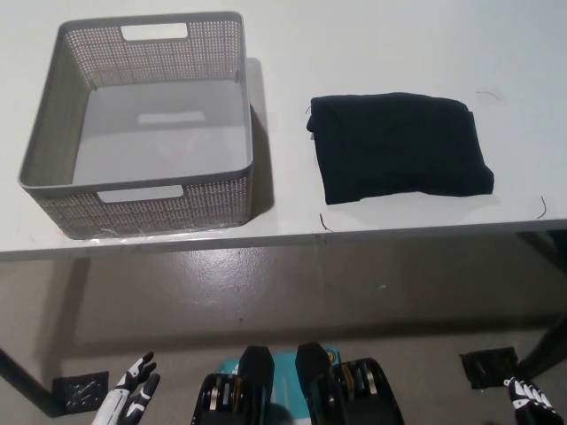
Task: Use the right hand to pick up a t shirt on the right hand side and place it into a contianer on the left side
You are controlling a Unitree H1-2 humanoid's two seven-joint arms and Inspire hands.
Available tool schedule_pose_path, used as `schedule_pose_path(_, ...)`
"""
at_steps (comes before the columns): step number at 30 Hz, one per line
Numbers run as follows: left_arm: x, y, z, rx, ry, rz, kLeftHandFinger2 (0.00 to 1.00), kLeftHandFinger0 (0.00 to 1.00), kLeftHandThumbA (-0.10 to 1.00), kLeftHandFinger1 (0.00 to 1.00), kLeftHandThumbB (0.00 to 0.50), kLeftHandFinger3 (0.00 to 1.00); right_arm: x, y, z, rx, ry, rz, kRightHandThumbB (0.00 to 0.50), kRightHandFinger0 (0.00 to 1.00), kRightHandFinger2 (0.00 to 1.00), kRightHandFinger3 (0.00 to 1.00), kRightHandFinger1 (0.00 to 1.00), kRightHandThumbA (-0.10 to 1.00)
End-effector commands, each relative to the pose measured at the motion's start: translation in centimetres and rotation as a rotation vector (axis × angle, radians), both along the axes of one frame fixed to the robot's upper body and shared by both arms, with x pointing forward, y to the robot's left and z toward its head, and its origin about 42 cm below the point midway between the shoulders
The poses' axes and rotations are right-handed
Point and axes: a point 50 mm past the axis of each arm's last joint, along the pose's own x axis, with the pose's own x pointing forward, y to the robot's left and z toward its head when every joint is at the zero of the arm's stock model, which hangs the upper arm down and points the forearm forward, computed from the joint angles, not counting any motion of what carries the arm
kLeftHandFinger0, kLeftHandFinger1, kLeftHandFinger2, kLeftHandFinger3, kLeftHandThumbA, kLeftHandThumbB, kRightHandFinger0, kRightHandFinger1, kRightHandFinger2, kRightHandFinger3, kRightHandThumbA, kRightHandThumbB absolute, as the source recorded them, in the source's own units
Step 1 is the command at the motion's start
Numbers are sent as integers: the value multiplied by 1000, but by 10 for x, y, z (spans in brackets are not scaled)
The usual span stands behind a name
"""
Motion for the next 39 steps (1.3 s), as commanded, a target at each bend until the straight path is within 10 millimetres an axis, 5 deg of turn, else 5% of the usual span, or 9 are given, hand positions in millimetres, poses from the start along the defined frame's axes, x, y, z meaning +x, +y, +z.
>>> schedule_pose_path(1, 8, 4, 13, 21, -87, -15, 1000, 855, 1000, 982, 461, 1000, 11, 1, 19, -52, -157, 29, 375, 1000, 1000, 1000, 1000, 824)
schedule_pose_path(6, 14, 1, 16, 24, -102, -27, 1000, 866, 1000, 990, 499, 1000, 18, 3, 44, -109, -283, 1, 389, 1000, 1000, 1000, 1000, 814)
schedule_pose_path(13, 21, -1, 17, 21, -105, -47, 1000, 883, 1000, 1000, 475, 1000, 29, 5, 93, -111, -419, -31, 430, 1000, 1000, 1000, 1000, 739)
schedule_pose_path(15, 22, -2, 17, 13, -128, -48, 1000, 854, 1000, 972, 470, 1000, 46, 8, 120, -109, -464, -44, 468, 1000, 1000, 1000, 1000, 728)
schedule_pose_path(21, 28, -2, 20, 2, -138, -40, 1000, 853, 1000, 974, 469, 1000, 91, 15, 174, -140, -570, -47, 462, 1000, 1000, 1000, 1000, 664)
schedule_pose_path(24, 28, -2, 21, 15, -124, -44, 1000, 868, 1000, 989, 498, 1000, 114, 20, 194, -151, -595, -45, 500, 1000, 1000, 1000, 1000, 748)
schedule_pose_path(39, 23, -4, 19, 19, -122, -47, 1000, 851, 1000, 966, 491, 1000, 172, 38, 218, -101, -583, -76, 500, 1000, 1000, 1000, 1000, 700)
